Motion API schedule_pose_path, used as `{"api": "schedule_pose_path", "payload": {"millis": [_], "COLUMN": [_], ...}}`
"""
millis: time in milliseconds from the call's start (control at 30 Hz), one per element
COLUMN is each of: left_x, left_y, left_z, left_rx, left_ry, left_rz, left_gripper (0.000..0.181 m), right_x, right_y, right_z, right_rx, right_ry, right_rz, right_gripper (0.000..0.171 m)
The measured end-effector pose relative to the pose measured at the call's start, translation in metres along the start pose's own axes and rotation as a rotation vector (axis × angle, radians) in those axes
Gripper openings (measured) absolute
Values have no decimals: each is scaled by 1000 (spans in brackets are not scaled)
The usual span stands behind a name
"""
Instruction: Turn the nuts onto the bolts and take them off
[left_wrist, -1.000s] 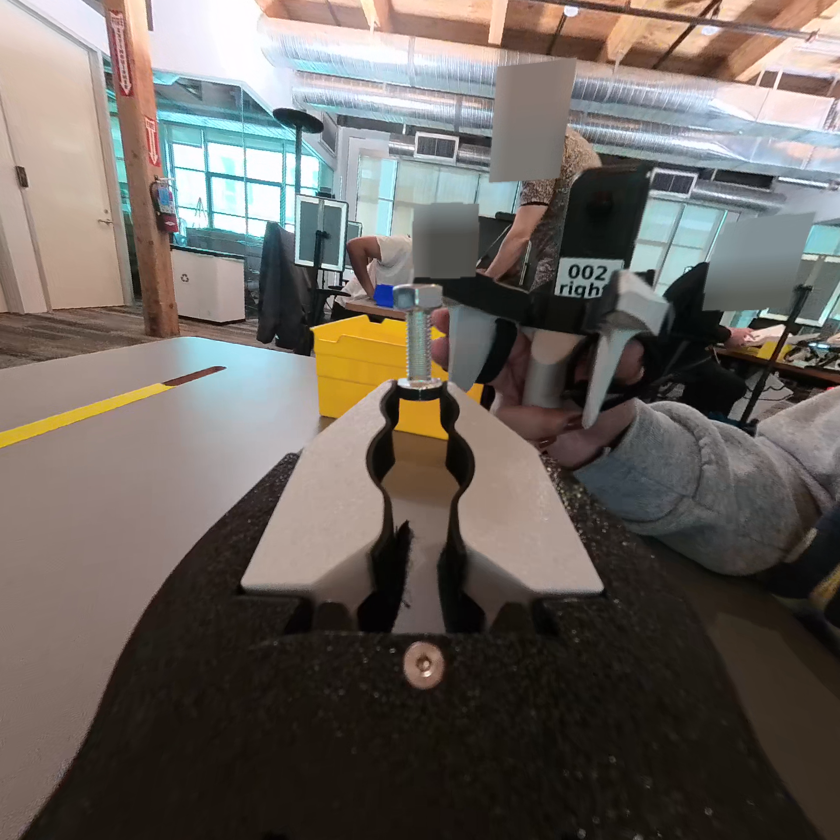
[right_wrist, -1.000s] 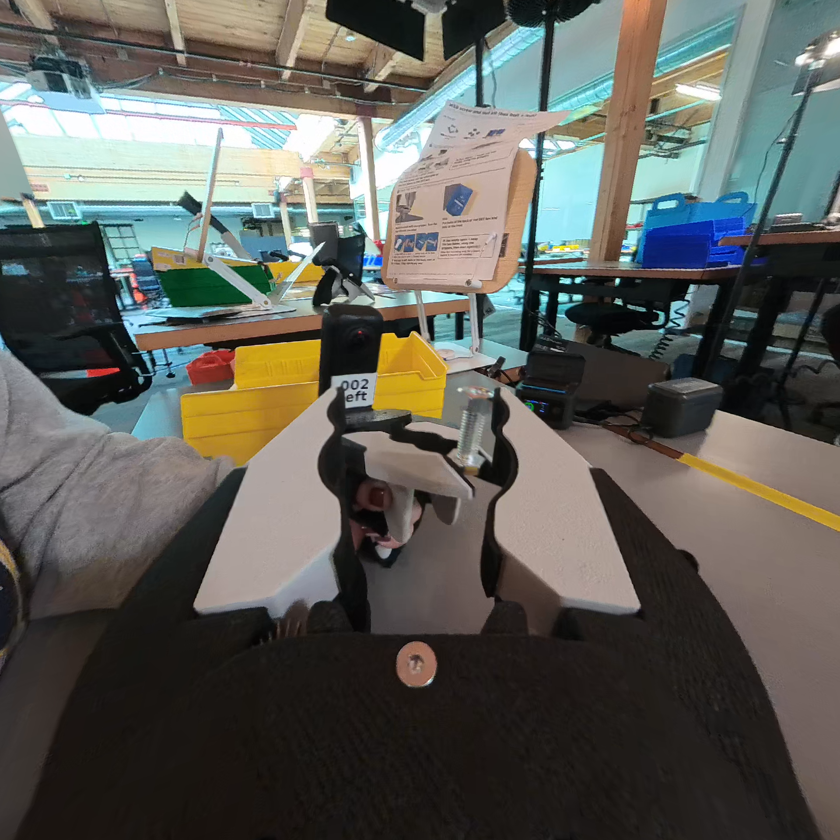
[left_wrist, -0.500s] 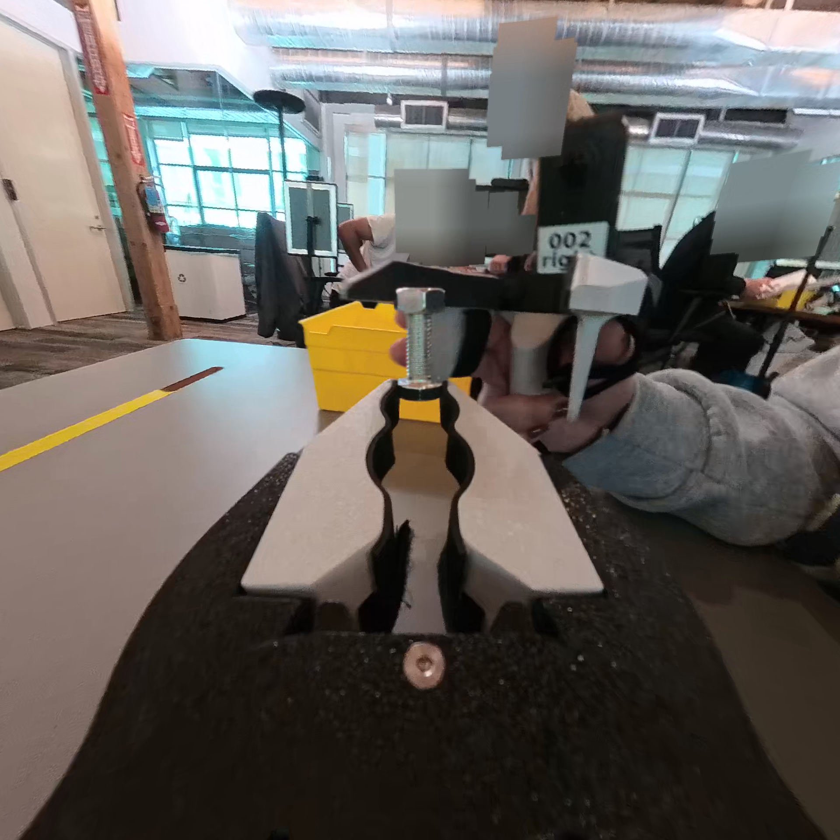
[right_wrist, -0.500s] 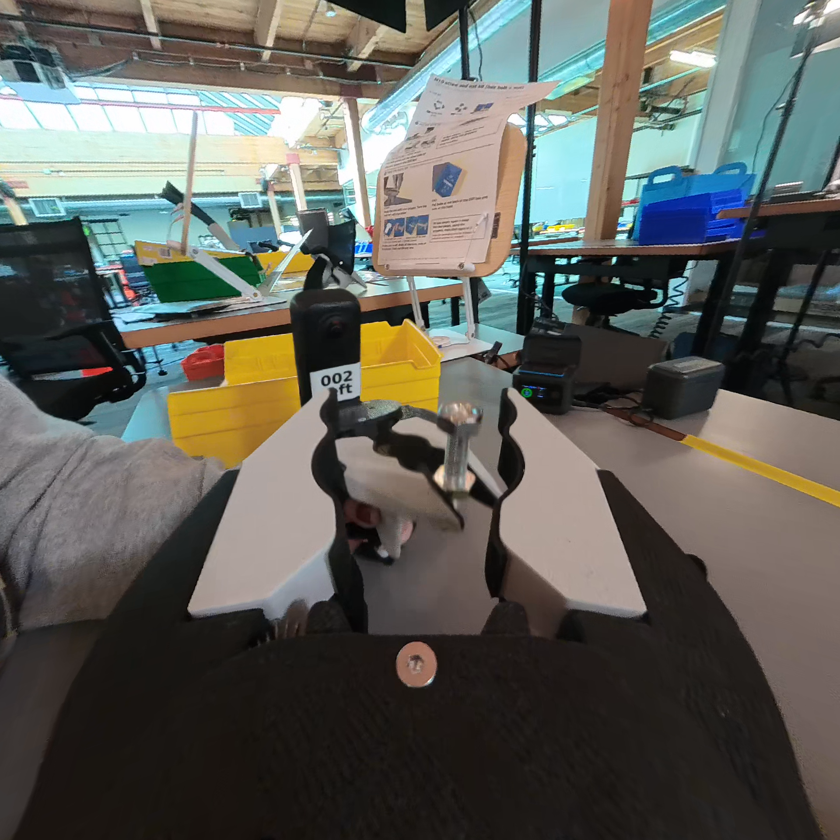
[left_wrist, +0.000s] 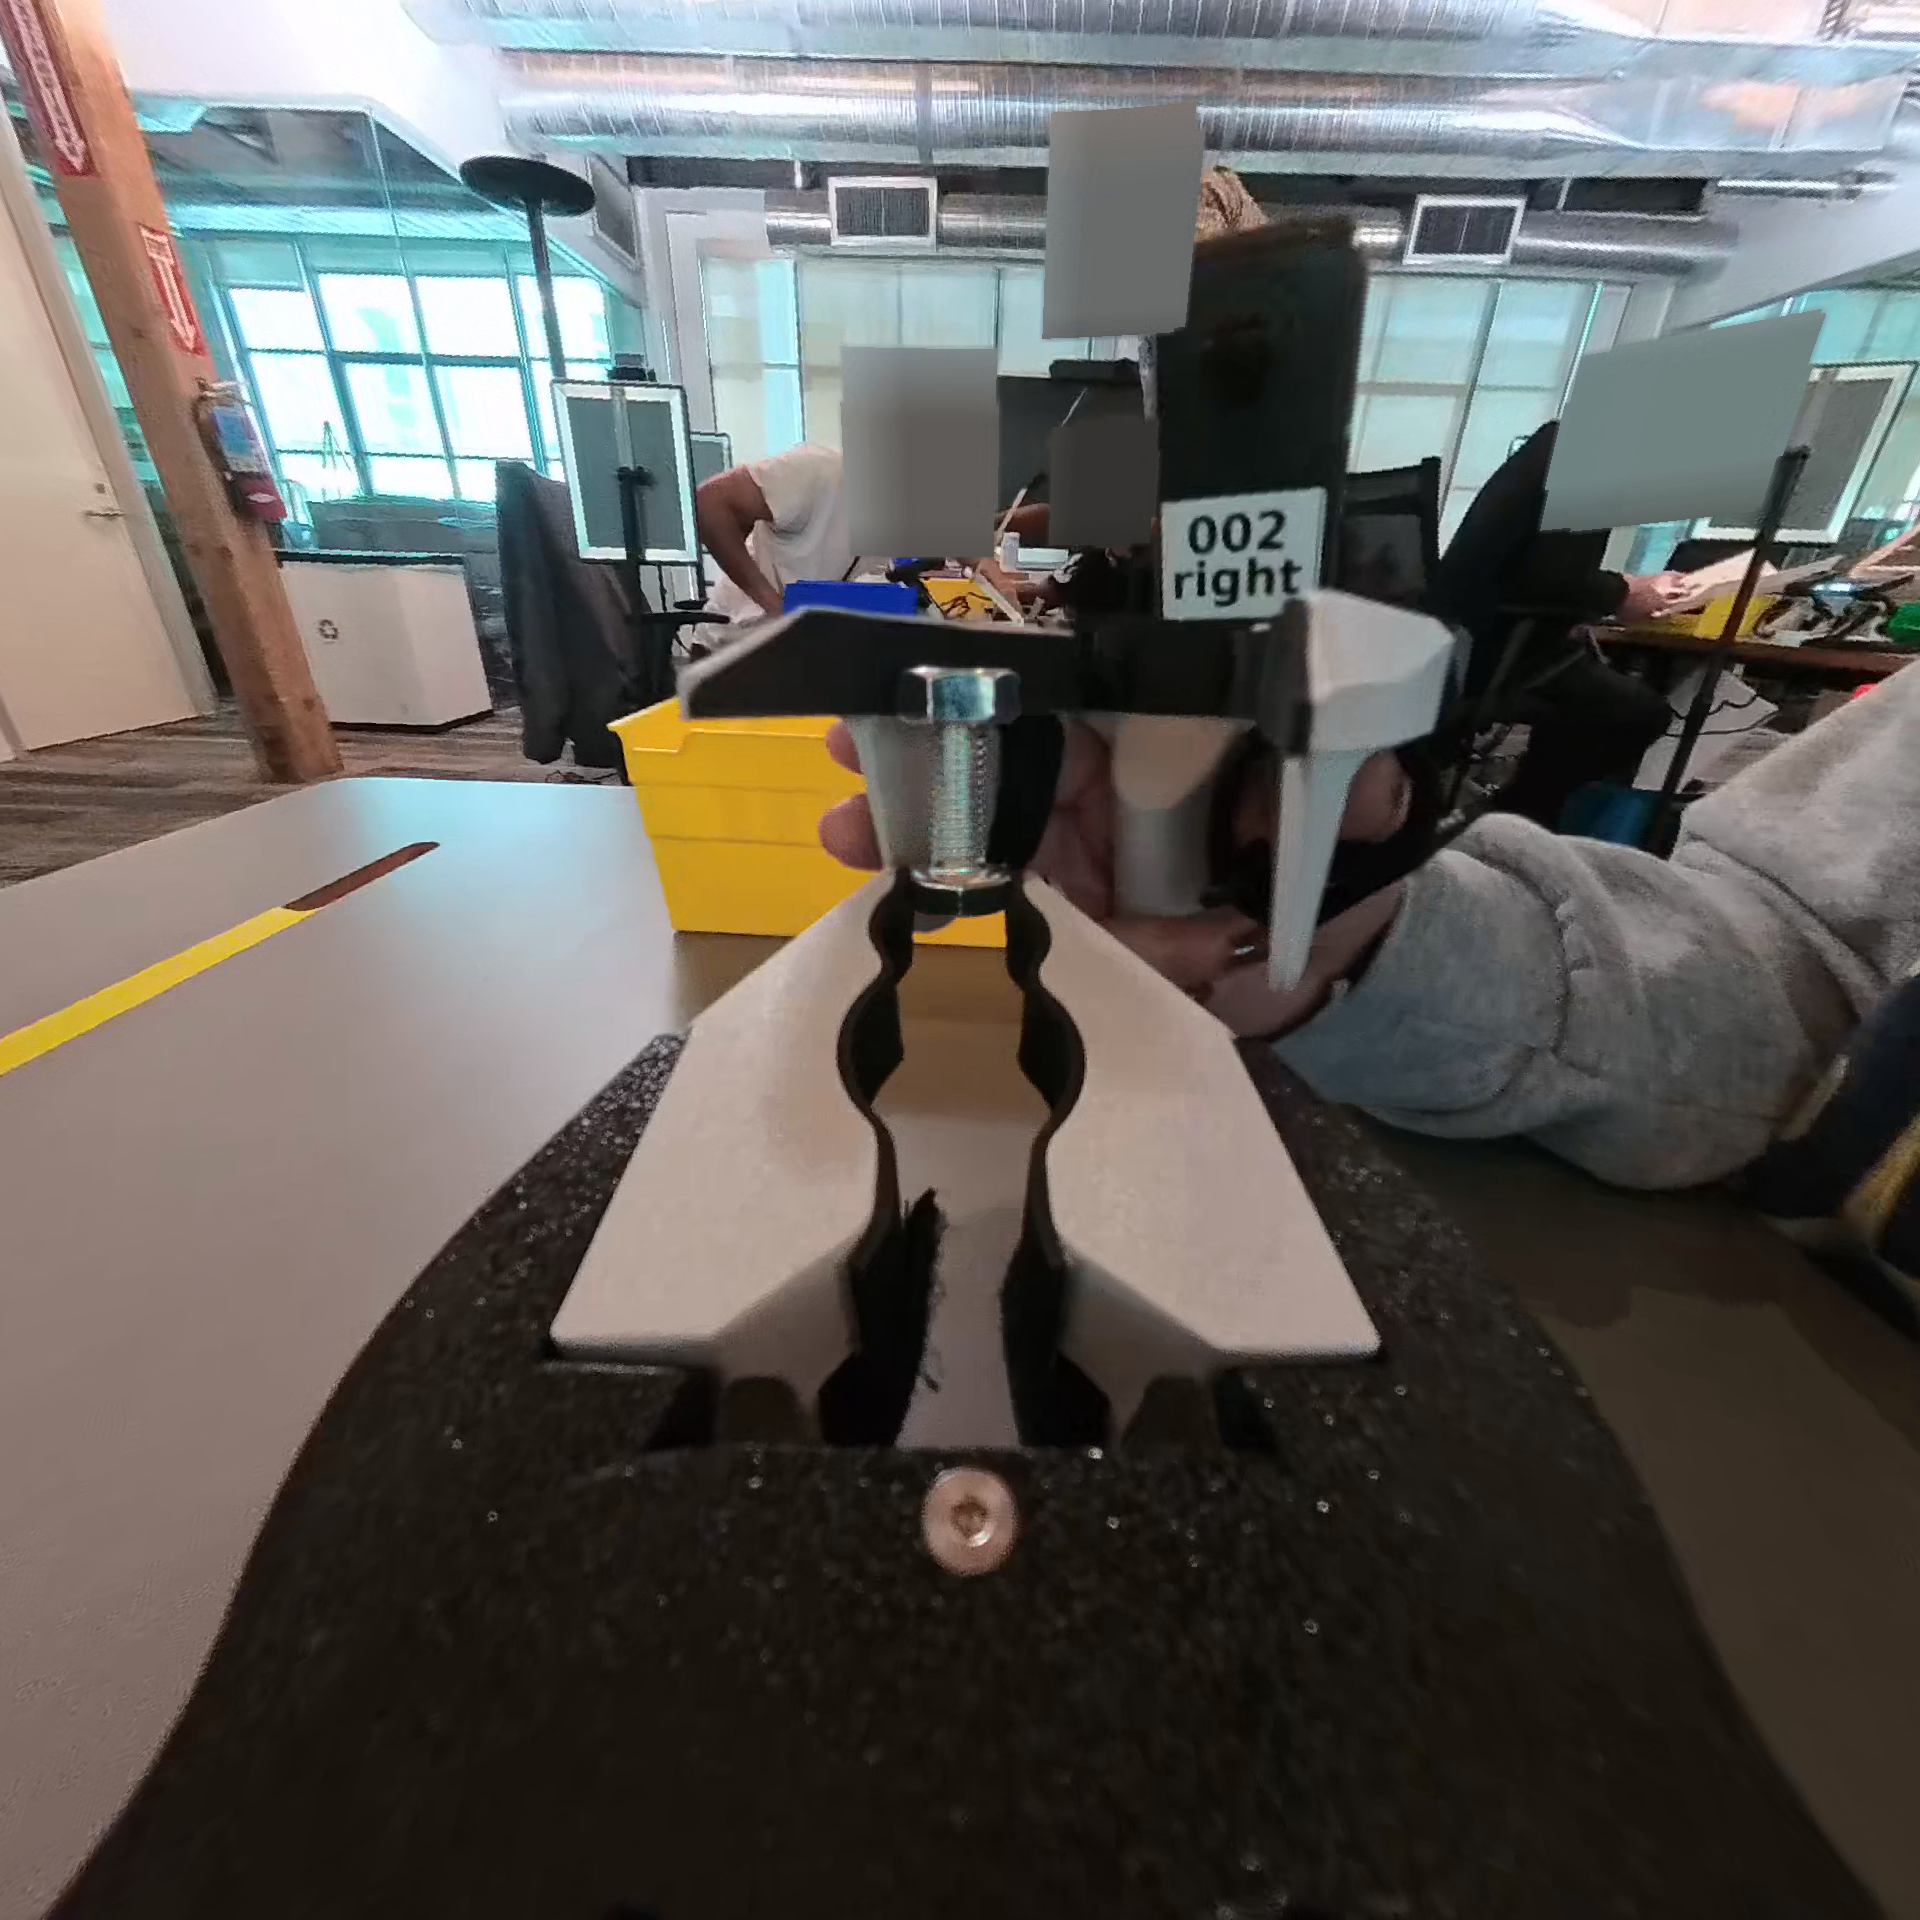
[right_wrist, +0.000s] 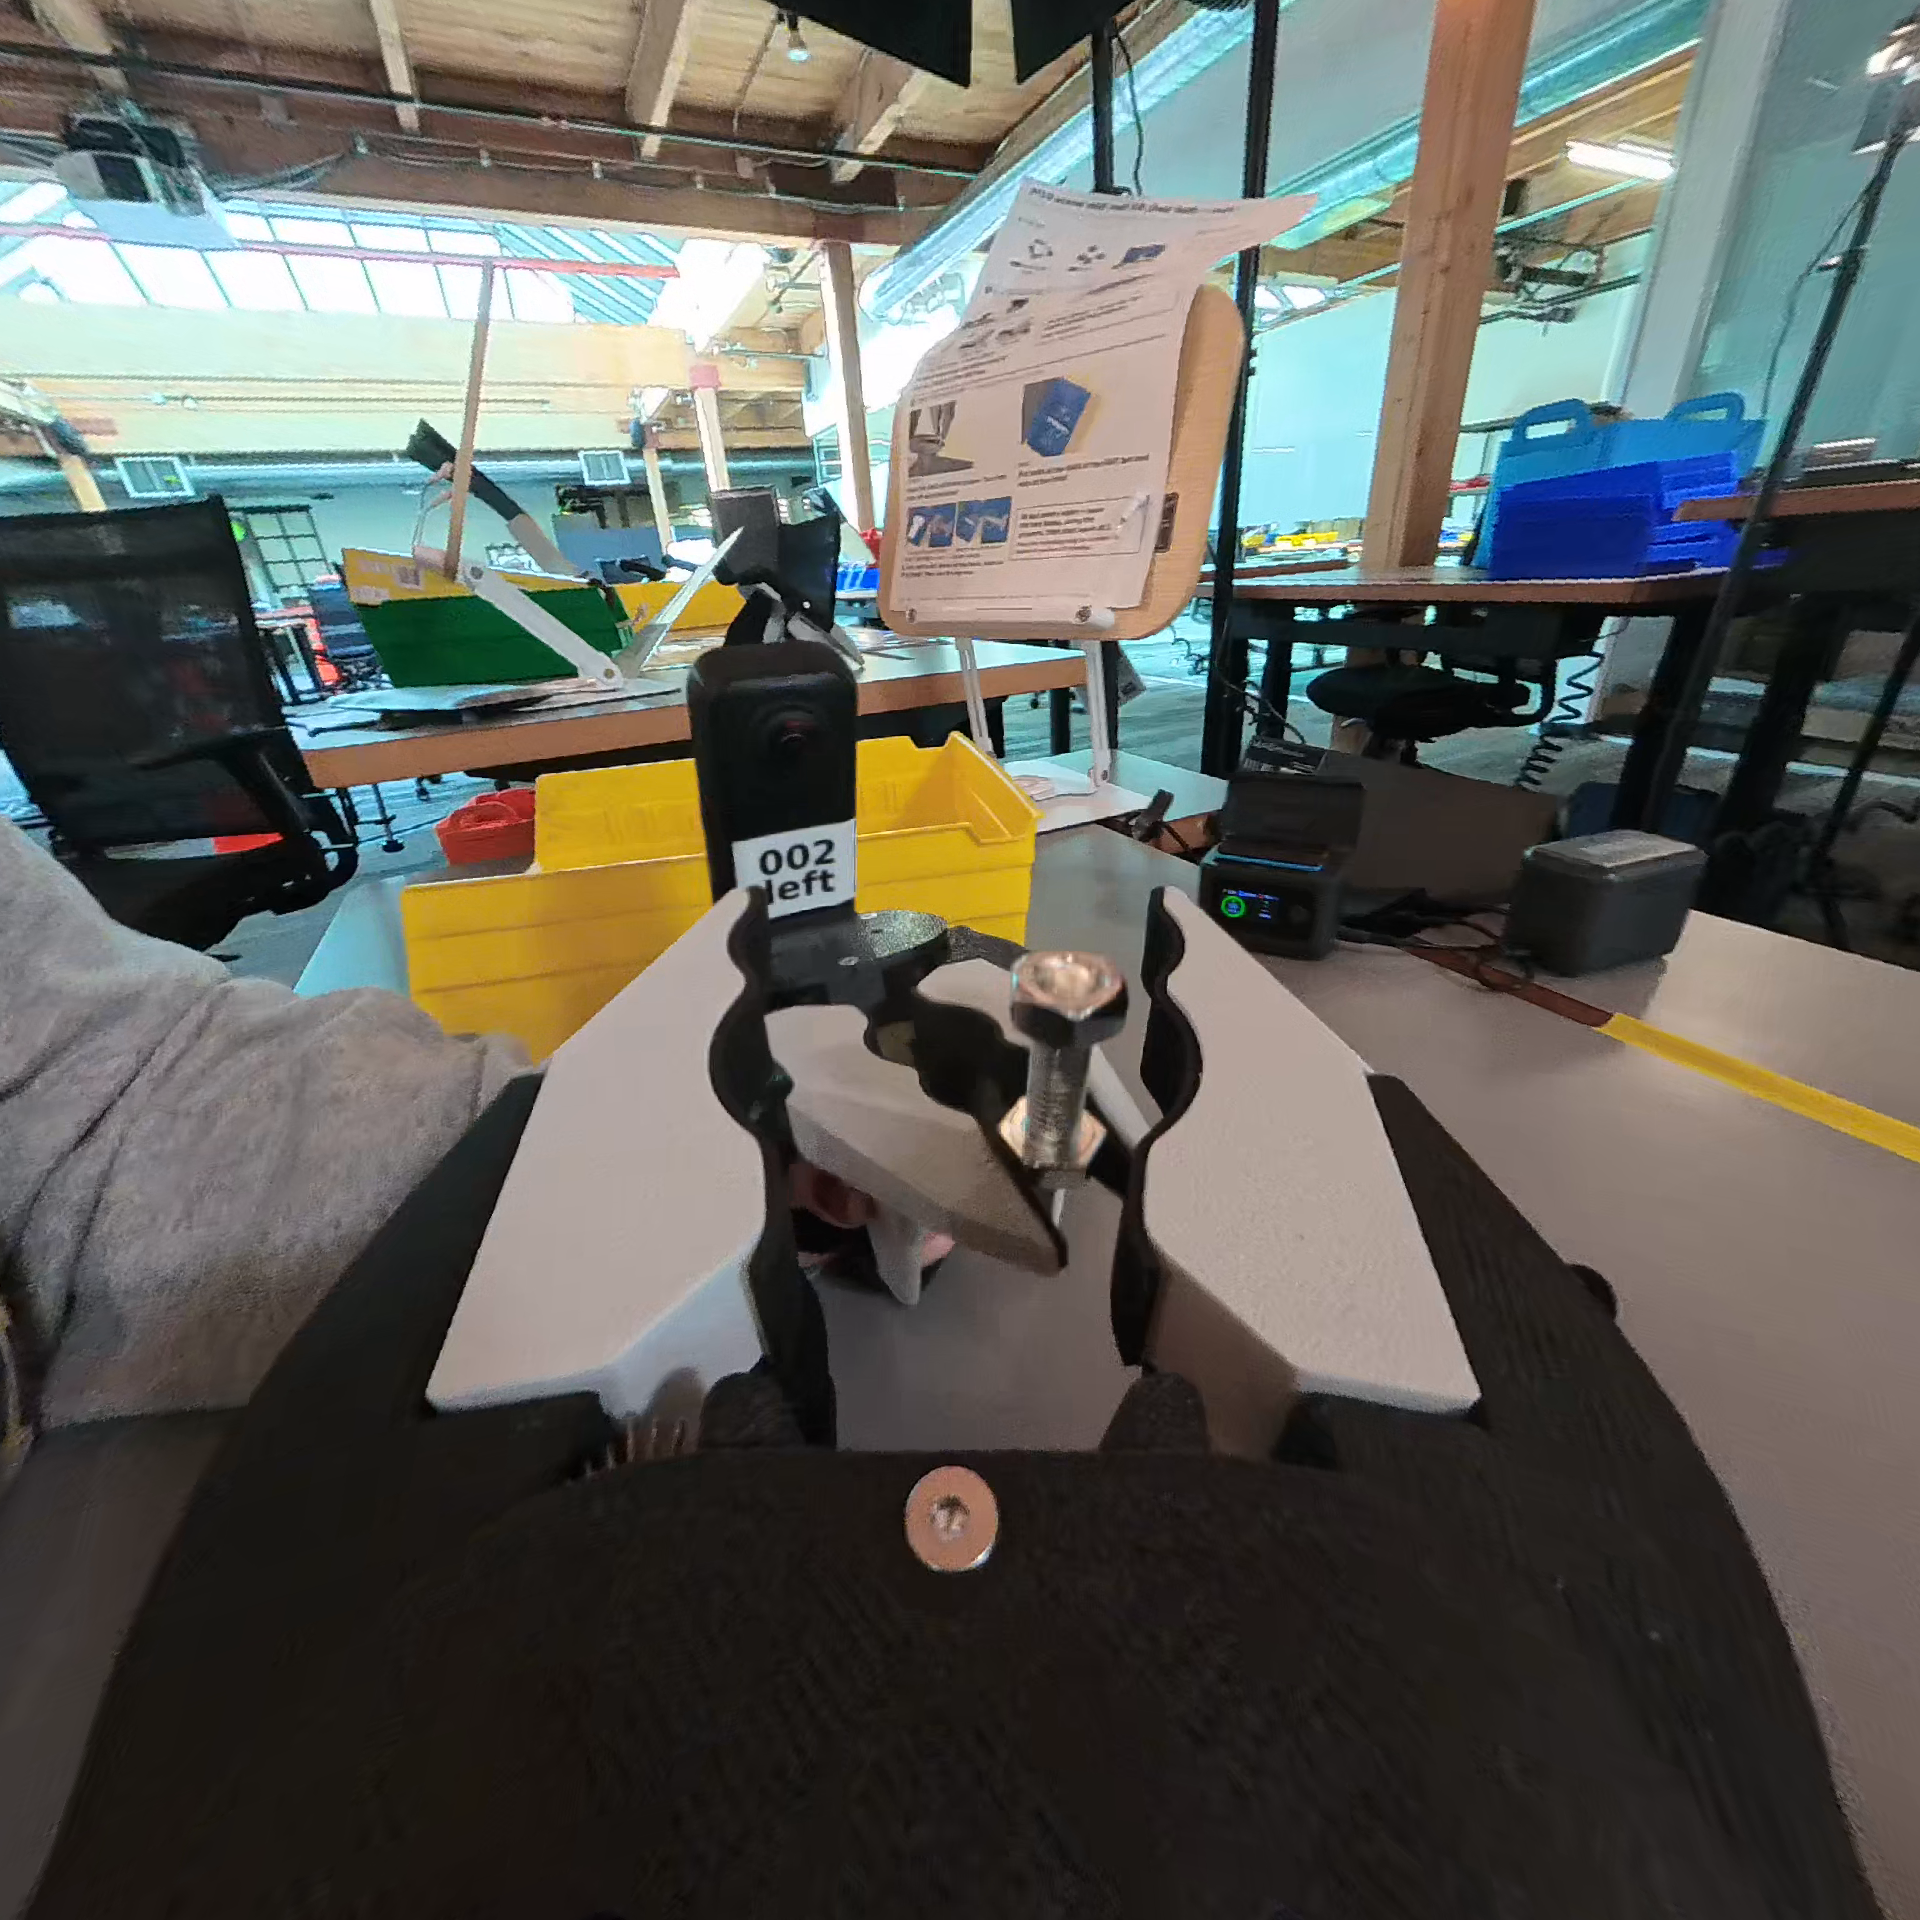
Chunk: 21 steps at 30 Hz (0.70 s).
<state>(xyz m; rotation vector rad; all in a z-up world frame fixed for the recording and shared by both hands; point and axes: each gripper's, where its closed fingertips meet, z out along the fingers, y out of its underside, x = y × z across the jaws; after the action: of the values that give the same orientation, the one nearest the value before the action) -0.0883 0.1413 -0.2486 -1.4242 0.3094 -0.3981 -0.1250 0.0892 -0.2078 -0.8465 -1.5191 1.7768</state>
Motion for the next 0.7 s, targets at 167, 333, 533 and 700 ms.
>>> {"api": "schedule_pose_path", "payload": {"millis": [167, 333, 533, 700], "left_x": [-23, -4, -17, -9], "left_y": [-9, -2, -5, 1], "left_z": [-14, -4, -11, -11], "left_rx": [65, 9, 31, -18], "left_ry": [-97, -5, -70, -1], "left_rz": [-68, -24, -44, -34], "left_gripper": [15, 15, 15, 15], "right_x": [3, 4, 0, 11], "right_y": [0, -3, 2, -1], "right_z": [-16, -11, -15, -19], "right_rx": [28, 40, 13, 48], "right_ry": [12, 1, -20, 25], "right_rz": [11, 25, 7, 48], "right_gripper": [61, 67, 67, 61]}}
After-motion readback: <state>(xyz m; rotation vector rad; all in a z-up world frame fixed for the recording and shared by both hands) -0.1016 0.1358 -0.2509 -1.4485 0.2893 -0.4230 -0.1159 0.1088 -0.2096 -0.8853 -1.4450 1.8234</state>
